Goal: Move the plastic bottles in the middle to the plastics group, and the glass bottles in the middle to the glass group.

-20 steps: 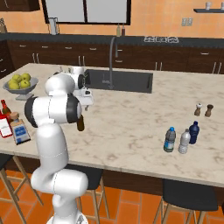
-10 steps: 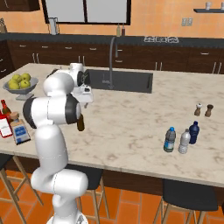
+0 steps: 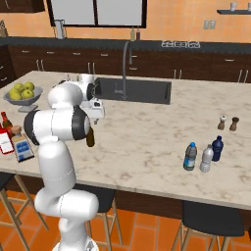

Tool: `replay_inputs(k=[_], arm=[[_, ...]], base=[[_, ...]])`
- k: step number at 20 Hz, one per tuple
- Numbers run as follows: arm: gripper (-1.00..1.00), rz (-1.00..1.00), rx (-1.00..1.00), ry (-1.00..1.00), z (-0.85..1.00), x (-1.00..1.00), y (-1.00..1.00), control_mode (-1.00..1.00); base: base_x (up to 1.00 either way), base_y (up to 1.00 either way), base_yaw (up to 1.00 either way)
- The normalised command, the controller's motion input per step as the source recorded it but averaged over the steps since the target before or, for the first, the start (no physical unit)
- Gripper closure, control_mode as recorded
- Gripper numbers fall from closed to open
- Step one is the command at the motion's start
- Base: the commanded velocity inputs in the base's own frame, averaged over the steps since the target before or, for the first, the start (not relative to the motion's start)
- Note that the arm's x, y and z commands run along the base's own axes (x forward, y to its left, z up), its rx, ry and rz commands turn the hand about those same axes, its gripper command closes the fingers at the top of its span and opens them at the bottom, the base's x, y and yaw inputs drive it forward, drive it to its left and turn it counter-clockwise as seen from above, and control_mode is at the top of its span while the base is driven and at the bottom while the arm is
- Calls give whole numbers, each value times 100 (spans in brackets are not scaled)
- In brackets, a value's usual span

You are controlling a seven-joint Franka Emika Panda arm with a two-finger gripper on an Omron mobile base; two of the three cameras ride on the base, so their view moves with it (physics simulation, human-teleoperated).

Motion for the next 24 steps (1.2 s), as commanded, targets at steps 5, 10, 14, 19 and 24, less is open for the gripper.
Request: replay_inputs(k=[5,10,14,19,24], arm=[[-100,-2,-1,-11,-12,19,0,-100],[-100,0,-1,-14,-7,2,0,-100],[100,-5,0,-2,-15,-16,0,-100],[100,-3,0,-6,-22,-3,-8,-100],[100,0,0,-7,27,-29,-21,-100]], base=[[0,0,0],[0,0,0],[0,0,0],[0,0,0],[0,0,0]])
